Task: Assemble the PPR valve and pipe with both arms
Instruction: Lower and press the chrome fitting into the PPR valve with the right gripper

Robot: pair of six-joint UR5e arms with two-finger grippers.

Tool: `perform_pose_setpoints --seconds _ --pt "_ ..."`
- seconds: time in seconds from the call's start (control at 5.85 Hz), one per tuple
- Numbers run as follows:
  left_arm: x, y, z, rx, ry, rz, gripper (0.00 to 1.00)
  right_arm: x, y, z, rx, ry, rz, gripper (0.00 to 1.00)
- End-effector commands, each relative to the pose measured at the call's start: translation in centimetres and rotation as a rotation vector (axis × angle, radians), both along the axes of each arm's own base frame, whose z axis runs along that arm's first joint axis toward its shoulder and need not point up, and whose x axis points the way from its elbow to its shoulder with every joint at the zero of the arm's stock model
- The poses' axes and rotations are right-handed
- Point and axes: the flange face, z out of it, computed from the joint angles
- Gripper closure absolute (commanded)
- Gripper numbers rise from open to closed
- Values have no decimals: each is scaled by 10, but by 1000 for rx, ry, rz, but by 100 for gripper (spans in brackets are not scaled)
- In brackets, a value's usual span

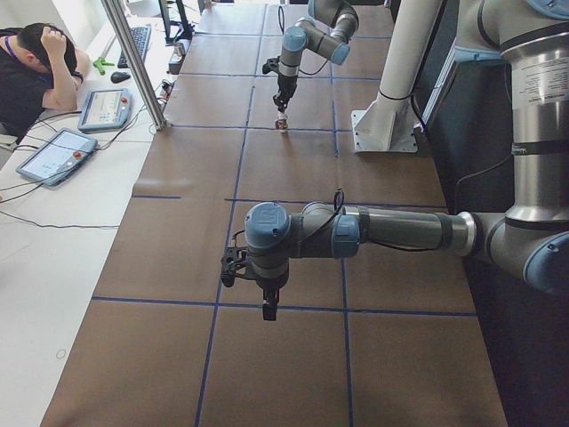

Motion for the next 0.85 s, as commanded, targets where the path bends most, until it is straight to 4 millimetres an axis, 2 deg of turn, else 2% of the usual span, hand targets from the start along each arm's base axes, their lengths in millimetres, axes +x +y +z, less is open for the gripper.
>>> perform_pose_setpoints --seconds 0.0,0.17,0.68 --pt "1 0 1 -2 0 2 0 -1 -2 1 24 1 -27 69" --pt "0 0 2 -3 -1 0 0 -1 -1 0 34 -7 -35 1" --pt "1 0 1 -2 0 2 0 4 -1 -6 69 -13 -73 0"
